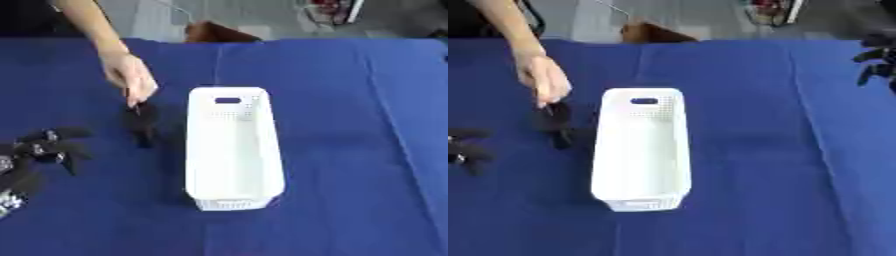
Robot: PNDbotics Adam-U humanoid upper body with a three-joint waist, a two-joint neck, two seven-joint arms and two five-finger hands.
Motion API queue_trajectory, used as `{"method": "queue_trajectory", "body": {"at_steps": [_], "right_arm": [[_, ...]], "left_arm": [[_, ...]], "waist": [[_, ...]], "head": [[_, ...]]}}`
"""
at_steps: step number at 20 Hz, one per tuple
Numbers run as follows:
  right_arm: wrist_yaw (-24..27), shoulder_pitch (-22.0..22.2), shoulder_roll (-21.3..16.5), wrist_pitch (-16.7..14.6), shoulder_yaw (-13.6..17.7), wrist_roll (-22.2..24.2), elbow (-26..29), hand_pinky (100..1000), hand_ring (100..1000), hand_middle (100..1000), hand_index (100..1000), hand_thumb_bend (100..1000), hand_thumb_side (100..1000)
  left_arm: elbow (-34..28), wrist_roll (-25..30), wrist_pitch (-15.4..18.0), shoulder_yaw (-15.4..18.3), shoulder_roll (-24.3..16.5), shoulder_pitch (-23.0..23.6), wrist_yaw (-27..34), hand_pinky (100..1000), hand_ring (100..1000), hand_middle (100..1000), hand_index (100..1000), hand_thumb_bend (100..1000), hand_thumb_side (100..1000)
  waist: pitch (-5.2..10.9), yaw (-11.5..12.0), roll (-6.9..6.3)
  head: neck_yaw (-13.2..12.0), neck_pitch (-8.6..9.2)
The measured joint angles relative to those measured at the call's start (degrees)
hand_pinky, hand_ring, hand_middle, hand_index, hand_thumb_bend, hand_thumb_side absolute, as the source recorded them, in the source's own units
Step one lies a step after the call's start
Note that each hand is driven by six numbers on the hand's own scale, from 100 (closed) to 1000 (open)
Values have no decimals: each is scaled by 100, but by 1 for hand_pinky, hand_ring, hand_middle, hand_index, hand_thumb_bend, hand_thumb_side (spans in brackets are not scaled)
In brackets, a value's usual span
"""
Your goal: Pick up objects on the table and place them in the box.
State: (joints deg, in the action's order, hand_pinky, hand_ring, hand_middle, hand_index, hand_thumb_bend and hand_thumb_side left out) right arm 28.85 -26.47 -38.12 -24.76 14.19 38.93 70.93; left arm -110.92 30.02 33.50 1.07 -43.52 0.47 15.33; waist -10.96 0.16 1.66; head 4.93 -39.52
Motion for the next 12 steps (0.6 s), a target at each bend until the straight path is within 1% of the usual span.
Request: {"method": "queue_trajectory", "body": {"at_steps": [3,6,12], "right_arm": [[-14,1,0,9,1,9,0,421,675,726,838,1000,541],[-25,12,0,22,1,22,1,421,674,725,838,1000,541],[-33,19,0,26,-2,26,1,419,673,724,837,1000,541]], "left_arm": [[-194,-69,70,106,-15,106,137,576,738,936,898,100,821],[-259,-104,104,183,3,194,233,577,739,938,898,100,825],[-264,-64,64,283,327,335,282,571,735,939,894,100,833]], "waist": [[15,28,0],[16,35,4],[12,83,19]], "head": [[0,31],[0,42],[0,46]]}}
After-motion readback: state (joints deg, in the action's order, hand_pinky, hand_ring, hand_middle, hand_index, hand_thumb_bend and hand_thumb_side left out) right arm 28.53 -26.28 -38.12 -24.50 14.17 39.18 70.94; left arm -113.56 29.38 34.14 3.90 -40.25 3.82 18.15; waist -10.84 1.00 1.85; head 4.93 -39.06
